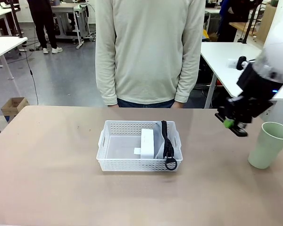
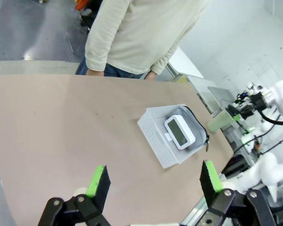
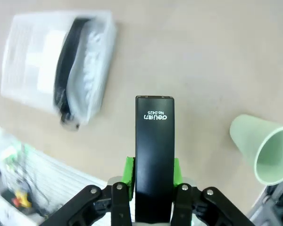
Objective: Efficiently arrange items inside the basket to fit them all.
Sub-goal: Pick up the Stapler and place it inside the Organizing basket.
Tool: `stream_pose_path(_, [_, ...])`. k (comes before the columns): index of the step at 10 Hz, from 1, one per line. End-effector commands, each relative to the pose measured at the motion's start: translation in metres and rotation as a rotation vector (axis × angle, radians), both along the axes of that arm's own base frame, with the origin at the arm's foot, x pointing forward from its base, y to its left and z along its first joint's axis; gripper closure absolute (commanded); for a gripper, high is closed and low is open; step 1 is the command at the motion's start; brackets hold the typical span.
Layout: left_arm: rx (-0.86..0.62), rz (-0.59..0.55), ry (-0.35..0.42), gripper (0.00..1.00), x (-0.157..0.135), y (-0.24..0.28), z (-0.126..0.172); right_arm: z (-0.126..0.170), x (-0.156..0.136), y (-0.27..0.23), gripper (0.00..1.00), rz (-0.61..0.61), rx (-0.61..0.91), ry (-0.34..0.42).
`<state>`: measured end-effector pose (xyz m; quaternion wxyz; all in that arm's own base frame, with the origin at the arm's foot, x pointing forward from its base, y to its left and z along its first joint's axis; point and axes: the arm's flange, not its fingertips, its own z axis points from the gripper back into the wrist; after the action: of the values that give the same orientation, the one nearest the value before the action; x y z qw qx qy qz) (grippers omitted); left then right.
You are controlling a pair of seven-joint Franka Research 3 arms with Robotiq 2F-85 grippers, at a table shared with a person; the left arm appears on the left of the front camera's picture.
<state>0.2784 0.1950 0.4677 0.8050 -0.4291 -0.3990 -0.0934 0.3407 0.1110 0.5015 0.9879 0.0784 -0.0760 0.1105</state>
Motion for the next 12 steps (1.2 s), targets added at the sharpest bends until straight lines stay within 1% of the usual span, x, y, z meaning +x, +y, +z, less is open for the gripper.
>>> stream_pose_path(1, [-0.013,-0.003,-0.010,0.00,-0.002,0.000,0.000,-0.002,-0.051,-0.020,1.00,0.280,0.051,-0.056])
stream_pose_path(2, [-0.013,-0.003,-0.010,0.00,-0.002,0.000,0.000,-0.003,-0.070,-0.023,1.00,0.359,0.085,-0.105])
stream_pose_path(3, [-0.013,-0.003,-0.010,0.00,-0.002,0.000,0.000,-0.006,-0.073,-0.028,1.00,0.313,0.101,-0.125])
stream_pose_path(4, [-0.013,-0.003,-0.010,0.00,-0.002,0.000,0.000,0.006,-0.054,-0.011,1.00,0.258,0.004,-0.064])
stream_pose_path(8, [-0.013,-0.003,-0.010,0.00,-0.002,0.000,0.000,0.006,-0.054,-0.011,1.00,0.258,0.004,-0.064])
stream_pose_path(9, [-0.013,-0.003,-0.010,0.00,-0.002,0.000,0.000,0.001,-0.057,-0.013,0.63,0.289,0.007,-0.059])
stream_pose_path(11, [-0.013,-0.003,-0.010,0.00,-0.002,0.000,0.000,0.018,-0.042,0.029,0.63,0.305,-0.064,-0.178])
stream_pose_path(12, [-0.013,-0.003,-0.010,0.00,-0.002,0.000,0.000,0.029,-0.029,0.061,0.63,0.347,-0.047,-0.228])
